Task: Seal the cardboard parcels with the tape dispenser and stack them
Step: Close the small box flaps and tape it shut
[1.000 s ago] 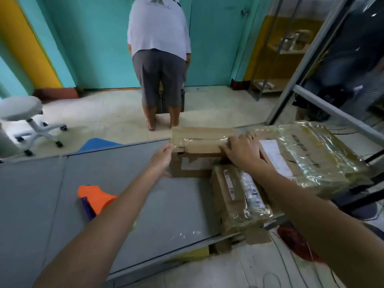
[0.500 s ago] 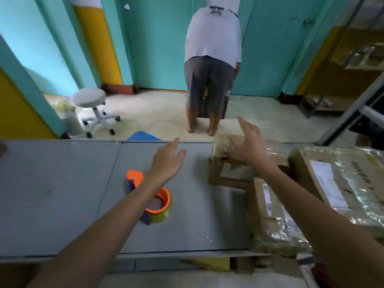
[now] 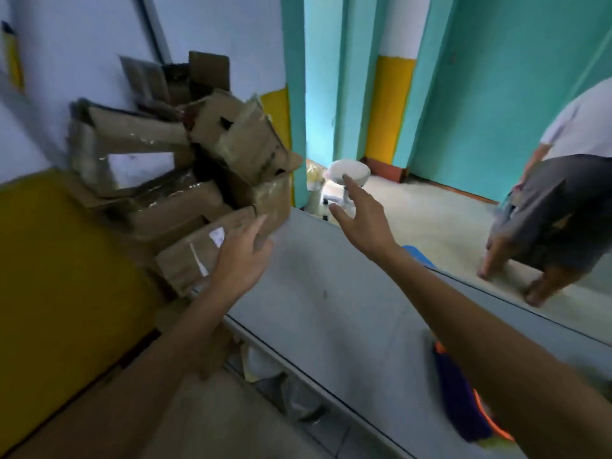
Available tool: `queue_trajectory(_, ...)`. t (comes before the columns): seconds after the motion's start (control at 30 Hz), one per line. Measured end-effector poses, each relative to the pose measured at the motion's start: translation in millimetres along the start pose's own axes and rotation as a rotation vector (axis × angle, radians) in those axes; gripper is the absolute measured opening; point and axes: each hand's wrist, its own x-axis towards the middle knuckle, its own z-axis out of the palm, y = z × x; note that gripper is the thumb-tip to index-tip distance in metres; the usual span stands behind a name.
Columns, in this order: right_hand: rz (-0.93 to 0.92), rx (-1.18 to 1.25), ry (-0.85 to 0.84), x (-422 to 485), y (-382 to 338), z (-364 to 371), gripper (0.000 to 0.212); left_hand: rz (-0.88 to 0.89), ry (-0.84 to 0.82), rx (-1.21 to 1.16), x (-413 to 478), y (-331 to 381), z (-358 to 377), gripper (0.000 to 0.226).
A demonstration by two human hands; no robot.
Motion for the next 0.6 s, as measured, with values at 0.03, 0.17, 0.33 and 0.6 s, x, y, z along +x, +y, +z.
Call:
queue_trajectory(0.03,-0.037,0.022,-0.019,14.4,-17.2,18.8,0.059,-0.005,0.036,0.009,6.9,-13.7,-18.5,0.047)
queue_trajectory(0.17,-0.144,0.101,-0.048,64.4,-69.9,82.9,0.056,-0.023,0.188,0.045,32.3,-69.2,-70.2,0.046)
queue_trajectory(0.33,-0.170,0.014,-0.181,73.9,-84.2,154.6,0.060,-0.121,0.149,0.132,38.3,-151.1,-93.3,0.049)
queue_trajectory(0.6,-0.253,-0.149,-0.405,82.1,-75.6,212.3,0.071,-0.271,0.043,0.166,27.3,-213.8,-95.2,0.066)
